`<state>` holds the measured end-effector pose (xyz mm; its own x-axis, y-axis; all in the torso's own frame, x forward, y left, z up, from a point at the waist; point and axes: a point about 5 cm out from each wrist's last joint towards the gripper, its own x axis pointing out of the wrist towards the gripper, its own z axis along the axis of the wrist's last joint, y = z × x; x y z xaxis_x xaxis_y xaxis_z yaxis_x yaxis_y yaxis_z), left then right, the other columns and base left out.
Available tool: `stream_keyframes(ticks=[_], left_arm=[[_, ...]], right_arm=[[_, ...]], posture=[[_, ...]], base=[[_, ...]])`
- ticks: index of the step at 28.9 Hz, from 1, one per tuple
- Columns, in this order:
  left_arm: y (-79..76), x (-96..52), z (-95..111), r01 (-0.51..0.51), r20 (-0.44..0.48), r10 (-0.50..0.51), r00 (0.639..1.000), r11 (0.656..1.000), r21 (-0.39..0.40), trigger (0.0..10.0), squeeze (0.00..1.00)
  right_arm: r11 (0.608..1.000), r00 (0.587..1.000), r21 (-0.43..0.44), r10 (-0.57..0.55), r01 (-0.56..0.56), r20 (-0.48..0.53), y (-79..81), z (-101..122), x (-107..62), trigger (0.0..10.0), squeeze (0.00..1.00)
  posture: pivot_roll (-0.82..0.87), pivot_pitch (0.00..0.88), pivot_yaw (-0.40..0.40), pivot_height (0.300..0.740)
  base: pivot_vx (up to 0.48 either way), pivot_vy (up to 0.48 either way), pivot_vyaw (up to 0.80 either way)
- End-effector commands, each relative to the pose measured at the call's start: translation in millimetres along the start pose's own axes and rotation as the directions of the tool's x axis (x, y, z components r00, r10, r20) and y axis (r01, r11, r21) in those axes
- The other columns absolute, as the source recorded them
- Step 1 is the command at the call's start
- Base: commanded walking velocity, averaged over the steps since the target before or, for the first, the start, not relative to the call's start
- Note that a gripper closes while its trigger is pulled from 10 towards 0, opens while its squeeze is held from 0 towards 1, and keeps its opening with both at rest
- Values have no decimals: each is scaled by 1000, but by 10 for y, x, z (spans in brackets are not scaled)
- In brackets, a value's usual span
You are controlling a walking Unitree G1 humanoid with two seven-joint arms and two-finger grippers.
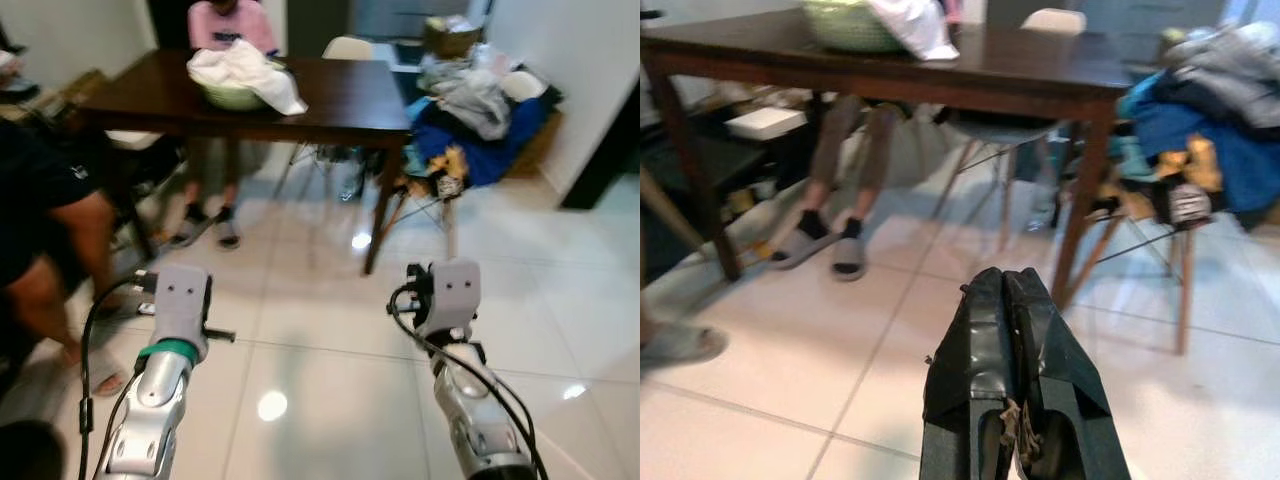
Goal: Hang hanger
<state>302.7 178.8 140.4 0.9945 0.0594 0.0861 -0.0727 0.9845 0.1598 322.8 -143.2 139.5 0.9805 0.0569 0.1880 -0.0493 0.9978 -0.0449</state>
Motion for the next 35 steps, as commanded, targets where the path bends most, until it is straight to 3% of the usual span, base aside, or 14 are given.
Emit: stream_keyframes(ticks=[1, 26, 35], left_arm=[[-16, -17, -69, 3, -35, -3, 999, 1000, -2, 10000, 0], [-17, -11, -58, -5, -24, 5, 1000, 1000, 6, 10000, 0], [-39, -10, -63, 2, -35, -2, 999, 1000, 4, 10000, 0]], right_arm=[[1000, 1000, 9, -11, 11, -23, -26, -47, -21, 10000, 0], [1000, 1000, 20, 2, -2, -12, 3, -30, -30, 10000, 0], [1000, 1000, 23, 3, -3, -11, 6, -29, -33, 10000, 0]], posture=[[-26, 39, 22, 740], [-25, 48, 22, 740], [-25, 49, 24, 740]], base=[[0, 0, 0], [296, 357, 0], [155, 142, 0]])
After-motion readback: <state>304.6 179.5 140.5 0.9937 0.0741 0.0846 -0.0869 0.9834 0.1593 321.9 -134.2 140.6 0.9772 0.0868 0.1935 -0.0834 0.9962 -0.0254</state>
